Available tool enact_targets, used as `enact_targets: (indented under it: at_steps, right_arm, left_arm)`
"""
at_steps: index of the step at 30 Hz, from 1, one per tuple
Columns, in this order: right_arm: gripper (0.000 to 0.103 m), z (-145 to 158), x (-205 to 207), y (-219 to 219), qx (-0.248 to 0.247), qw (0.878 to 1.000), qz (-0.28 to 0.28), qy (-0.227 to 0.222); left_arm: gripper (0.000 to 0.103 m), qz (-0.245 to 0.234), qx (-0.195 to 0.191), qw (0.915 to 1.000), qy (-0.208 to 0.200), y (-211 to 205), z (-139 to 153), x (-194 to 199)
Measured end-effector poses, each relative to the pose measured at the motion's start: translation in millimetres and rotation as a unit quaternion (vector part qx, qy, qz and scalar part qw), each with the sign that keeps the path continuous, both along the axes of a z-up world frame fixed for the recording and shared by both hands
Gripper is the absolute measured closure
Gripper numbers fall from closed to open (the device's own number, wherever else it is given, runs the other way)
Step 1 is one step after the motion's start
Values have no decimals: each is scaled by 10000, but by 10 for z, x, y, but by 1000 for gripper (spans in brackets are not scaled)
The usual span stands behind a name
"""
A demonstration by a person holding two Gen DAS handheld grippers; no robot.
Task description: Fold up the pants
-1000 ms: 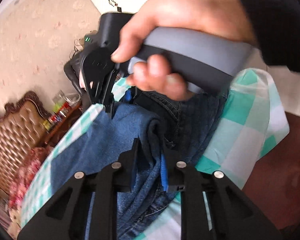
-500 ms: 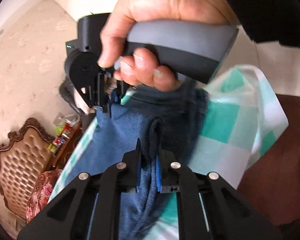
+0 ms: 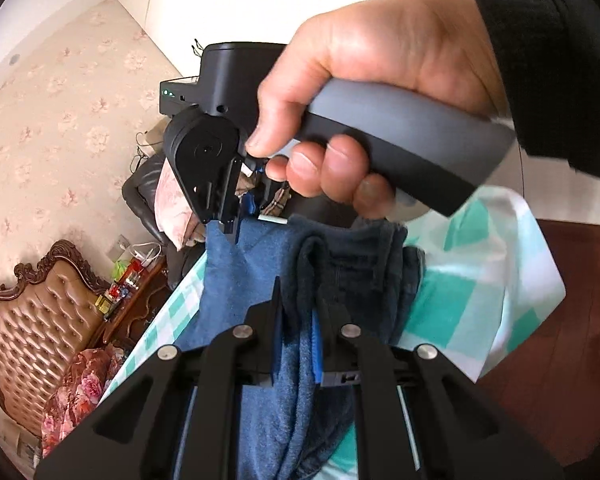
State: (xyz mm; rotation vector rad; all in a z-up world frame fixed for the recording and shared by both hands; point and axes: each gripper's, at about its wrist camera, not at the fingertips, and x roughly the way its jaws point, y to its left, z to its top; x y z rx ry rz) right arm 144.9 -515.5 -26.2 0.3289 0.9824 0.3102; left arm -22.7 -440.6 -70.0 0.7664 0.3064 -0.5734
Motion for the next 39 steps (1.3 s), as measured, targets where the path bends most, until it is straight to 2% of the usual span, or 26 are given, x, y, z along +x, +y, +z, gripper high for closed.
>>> enact_targets:
  at_steps: [2,5,8,10,11,12,13,14,15,17,20,22,23,24,25,26,27,29,30,31,32,33,36,39]
  right_arm:
    - [95,9,-8,-75,44,10000,-45,-53]
    - [95,-147,33,-178,-29,9998,-171,95]
    - [95,-429,84,-229,-242,9991,-270,240]
    - [94,-518,64,-232,-335,9988,-324,139]
    - [90,-550,48,-230,-412,9984,-368,75]
    - [85,-576,28,-235,-490,9979,-433,-20]
    - [75,-583,16,-253,-526,9973,-497,-86]
    - [72,-573,-7,-296,-506,9966,-640,-151]
    - [66,-558,-17,-338,-468,9959,-758,-173]
    - [65,-410,-108,-451,-456,9918,-1142,-360]
    - [64,-107,-406,-554,-850,9770,-1824,-701]
    - [64,71,-724,-483,-952,9703,-2018,-937]
    - [64,109,-881,-356,-1100,9671,-2080,-970]
    - [64,99,-964,-257,-1211,9650,-2118,-965]
    - [64,68,-1034,-144,-1294,9638,-2125,-962]
    - [65,20,-1087,-22,-1369,9633,-2107,-948]
    - [65,-69,-1123,130,-1506,9618,-2094,-922]
    - [65,-236,-1103,298,-1694,9602,-2062,-823]
    - [68,-360,-1046,360,-1798,9594,-2076,-642]
    - [72,-474,-991,374,-1875,9583,-2107,-471]
    - [72,-588,-934,365,-1916,9576,-2131,-292]
    - [73,-634,-915,349,-1916,9575,-2144,-226]
    - [73,-650,-886,335,-1960,9570,-2133,-179]
    - [73,-667,-876,333,-2000,9565,-2120,-126]
  left_arm:
    - [92,-82,34,9999,-63,-93,-16,-29]
    - [92,-178,70,9998,44,-223,-138,-51]
    - [91,-303,107,9986,425,-329,-360,20]
    - [87,-374,6,9962,784,-348,-463,82]
    - [78,-432,-181,9936,1024,-322,-466,122]
    - [62,-507,-339,9909,1201,-289,-449,145]
    - [52,-567,-591,9864,1428,-219,-393,174]
    - [44,-567,-761,9844,1484,-161,-341,181]
    - [44,-612,-1008,9804,1579,-43,-228,176]
    - [44,-660,-1323,9727,1788,167,-56,176]
    - [44,-337,-2071,9557,2065,631,295,409]
    - [46,-17,-2423,9460,2155,809,461,751]
    - [58,92,-2472,9432,2218,824,509,957]
    - [79,172,-2481,9397,2347,798,524,1195]
    - [86,144,-2529,9297,2675,707,517,1510]
    - [88,-13,-2515,9187,3044,600,491,1719]
    - [92,-129,-2449,9127,3269,521,473,1861]
    - [93,-236,-2190,9080,3564,215,358,2159]
    - [93,-278,-2023,9019,3806,95,263,2267]
    - [93,-149,-1627,9004,4032,-102,94,2412]
    - [93,41,-1427,9080,3939,-191,-27,2435]
    - [101,219,-1315,9149,3810,-238,-91,2492]
    - [101,818,-1514,9176,3582,-142,-86,2604]
    - [99,636,-1847,9059,3758,-4,-25,2495]
